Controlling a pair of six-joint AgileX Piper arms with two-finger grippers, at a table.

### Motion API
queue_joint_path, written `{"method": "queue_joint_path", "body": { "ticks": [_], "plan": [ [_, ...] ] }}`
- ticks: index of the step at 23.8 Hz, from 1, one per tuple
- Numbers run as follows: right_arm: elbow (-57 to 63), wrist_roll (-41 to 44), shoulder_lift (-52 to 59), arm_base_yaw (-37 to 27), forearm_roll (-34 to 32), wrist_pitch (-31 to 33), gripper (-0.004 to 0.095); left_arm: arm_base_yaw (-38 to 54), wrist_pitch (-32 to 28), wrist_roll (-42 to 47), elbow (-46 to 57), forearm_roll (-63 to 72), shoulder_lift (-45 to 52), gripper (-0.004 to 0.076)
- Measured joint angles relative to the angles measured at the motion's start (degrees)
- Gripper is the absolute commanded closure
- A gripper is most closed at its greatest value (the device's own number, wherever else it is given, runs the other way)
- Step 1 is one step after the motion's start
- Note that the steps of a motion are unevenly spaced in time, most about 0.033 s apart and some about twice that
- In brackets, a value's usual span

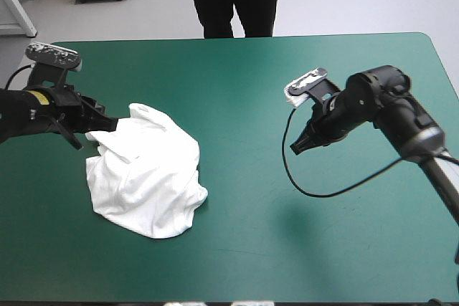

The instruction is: Fold the cloth

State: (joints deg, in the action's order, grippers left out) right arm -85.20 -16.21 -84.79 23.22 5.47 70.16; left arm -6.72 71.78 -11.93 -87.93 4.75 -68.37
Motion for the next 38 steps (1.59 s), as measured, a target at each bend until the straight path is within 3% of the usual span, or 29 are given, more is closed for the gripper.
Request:
{"method": "queue_joint_path", "body": {
  "ticks": [4, 8, 13, 18, 25, 27, 31, 38],
  "plan": [
    [-0.14, 2.93, 8.52, 0.0, -0.28, 1.05, 0.0541, -1.21, 0.01, -0.17, -0.06, -0.43, 2.6, 0.0209],
    [-0.14, 5.97, 14.23, 0.0, -0.62, 1.54, 0.0366, -3.88, 0.01, -0.12, -0.06, -2.79, 0.86, 0.0205],
    [-0.16, 8.93, 17.4, 0.0, -3.4, 1.59, 0.0348, -4.44, 0.01, -0.12, -0.06, -3.71, -6.55, 0.0206],
    [-0.16, 10.1, 17.53, 0.0, -4.61, 1.59, 0.035, -4.55, -0.49, -0.12, -0.06, -4.21, -25.38, 0.0206],
    [-0.16, 10.17, 17.53, 0.0, -4.66, 1.59, 0.0354, -4.55, -1.51, -0.64, -0.06, -4.75, -39.36, 0.0214],
    [-0.16, 10.23, 17.53, 0.0, -4.66, 1.59, 0.0354, -4.55, -1.77, -1.25, -0.06, -3.3, -41.86, 0.0296],
    [-0.16, 10.23, 17.58, 0.0, -4.84, 1.59, 0.0354, -4.13, -2.23, -3.01, -0.64, -1.02, -44.13, 0.0736],
    [-0.16, 10.23, 17.71, 0.0, -4.9, 1.59, 0.0354, -4.13, -2.25, -6.12, -0.84, 2.82, -44.29, 0.0733]
  ]
}}
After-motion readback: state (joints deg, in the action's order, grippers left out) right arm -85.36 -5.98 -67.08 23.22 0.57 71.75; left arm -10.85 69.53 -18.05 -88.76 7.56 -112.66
